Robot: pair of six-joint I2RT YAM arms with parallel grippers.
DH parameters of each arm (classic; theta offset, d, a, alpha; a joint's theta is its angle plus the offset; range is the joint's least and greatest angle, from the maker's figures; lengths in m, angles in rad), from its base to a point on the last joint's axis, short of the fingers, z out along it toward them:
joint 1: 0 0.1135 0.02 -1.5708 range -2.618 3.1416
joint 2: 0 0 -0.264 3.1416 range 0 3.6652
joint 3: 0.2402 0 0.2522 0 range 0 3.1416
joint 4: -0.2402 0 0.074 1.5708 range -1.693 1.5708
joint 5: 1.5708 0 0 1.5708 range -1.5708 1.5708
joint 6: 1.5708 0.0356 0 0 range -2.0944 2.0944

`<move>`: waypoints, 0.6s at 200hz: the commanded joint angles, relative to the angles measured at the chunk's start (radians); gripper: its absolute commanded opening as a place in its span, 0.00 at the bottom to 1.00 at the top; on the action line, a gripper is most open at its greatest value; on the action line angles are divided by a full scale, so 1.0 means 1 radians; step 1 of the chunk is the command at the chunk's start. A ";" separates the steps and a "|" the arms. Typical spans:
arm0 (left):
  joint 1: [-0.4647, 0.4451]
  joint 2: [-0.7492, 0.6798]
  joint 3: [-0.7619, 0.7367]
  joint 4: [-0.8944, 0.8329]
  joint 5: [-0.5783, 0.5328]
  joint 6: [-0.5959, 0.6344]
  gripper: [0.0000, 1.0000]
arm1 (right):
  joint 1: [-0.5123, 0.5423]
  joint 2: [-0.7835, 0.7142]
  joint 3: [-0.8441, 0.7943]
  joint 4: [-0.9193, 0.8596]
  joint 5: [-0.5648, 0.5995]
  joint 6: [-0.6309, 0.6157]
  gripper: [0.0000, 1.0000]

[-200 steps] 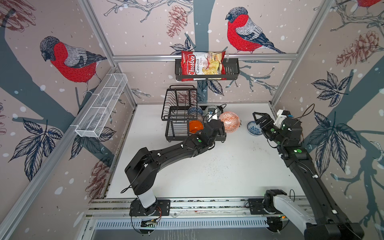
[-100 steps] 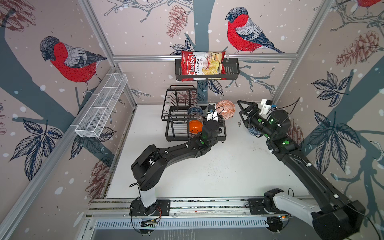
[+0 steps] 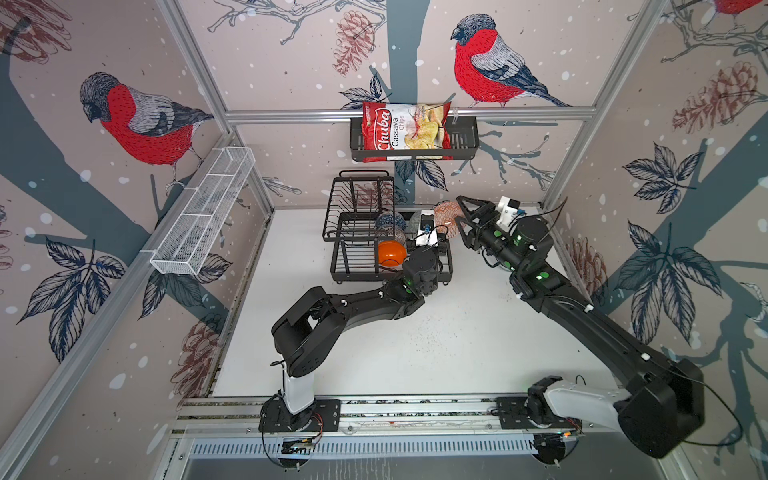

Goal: Load the bowls into the dish rack
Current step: 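Grasp the bowl rim with the right gripper while left gripper holds it, then carry the orange-patterned bowl into the rack with the right gripper while left gripper follows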

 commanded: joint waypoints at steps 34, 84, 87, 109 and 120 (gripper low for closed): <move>-0.015 -0.007 -0.033 0.181 -0.020 0.080 0.00 | 0.002 0.092 0.062 0.052 0.061 0.082 0.70; -0.020 -0.024 -0.076 0.236 -0.028 0.117 0.00 | 0.002 0.163 0.093 0.071 0.069 0.151 0.60; -0.020 -0.024 -0.078 0.240 -0.028 0.119 0.00 | 0.003 0.166 0.095 0.072 0.069 0.153 0.60; -0.021 -0.027 -0.091 0.268 -0.029 0.141 0.00 | 0.003 0.188 0.101 0.089 0.058 0.173 0.52; -0.023 -0.026 -0.093 0.273 -0.032 0.146 0.00 | 0.006 0.198 0.101 0.102 0.052 0.181 0.48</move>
